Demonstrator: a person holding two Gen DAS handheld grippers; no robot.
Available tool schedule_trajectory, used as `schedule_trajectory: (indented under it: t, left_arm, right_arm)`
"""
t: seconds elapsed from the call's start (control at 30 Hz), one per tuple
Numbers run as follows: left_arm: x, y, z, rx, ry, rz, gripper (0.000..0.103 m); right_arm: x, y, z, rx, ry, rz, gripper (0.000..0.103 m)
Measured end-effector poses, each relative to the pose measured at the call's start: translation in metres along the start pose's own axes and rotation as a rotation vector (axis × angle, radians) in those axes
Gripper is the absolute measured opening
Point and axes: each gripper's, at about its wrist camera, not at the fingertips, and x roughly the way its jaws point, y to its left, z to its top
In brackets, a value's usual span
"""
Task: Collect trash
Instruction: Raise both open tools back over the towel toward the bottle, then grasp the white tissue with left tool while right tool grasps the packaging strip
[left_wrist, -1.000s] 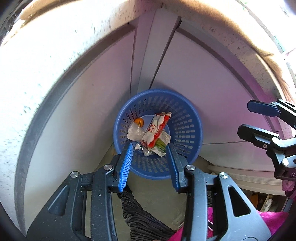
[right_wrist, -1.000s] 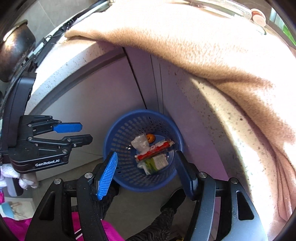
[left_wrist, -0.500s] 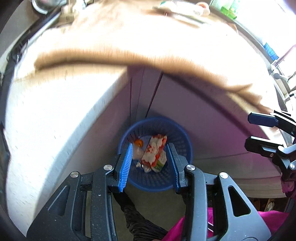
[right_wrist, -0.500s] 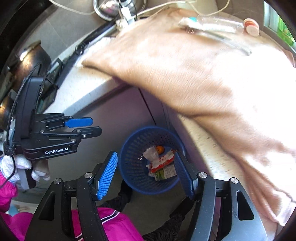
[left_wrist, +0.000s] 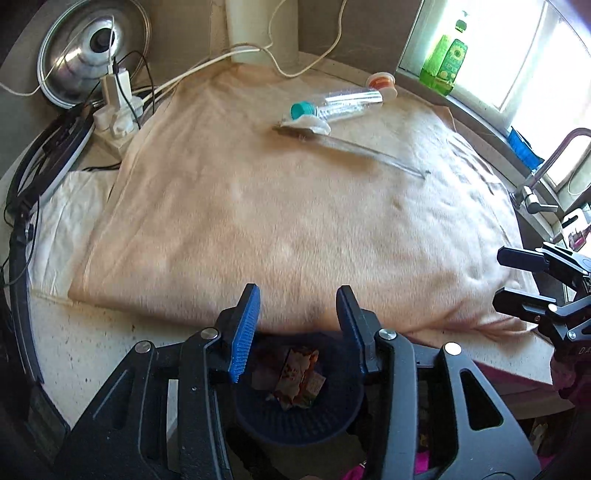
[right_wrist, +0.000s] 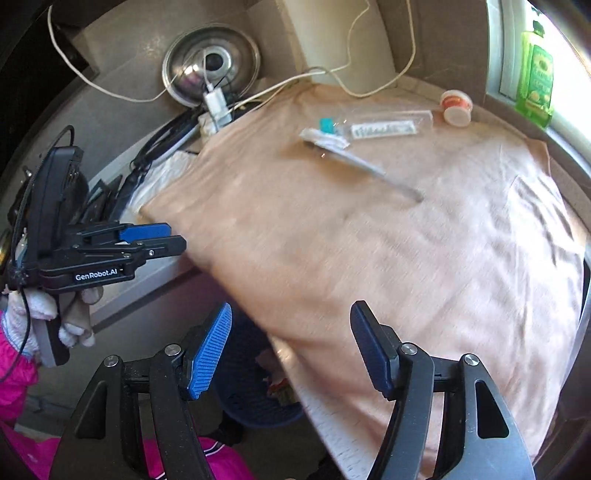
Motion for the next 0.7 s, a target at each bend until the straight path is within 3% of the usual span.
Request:
schedule_trajectory:
  t: [0.37,0.7]
  left_arm:
    - [0.027,-0.009,0.068,0.047,-0.029,-0.02,0.044]
    - [0.065,-0.013,0.122,0.057,0.009,-0.037,0.045]
  right_arm:
    - [0.01,-0.026,0.043,-0.038,-0.012,-0.052,0.067]
    - [0.034,-0.037,0.078,-0.086,0.01,-0.055,0.067]
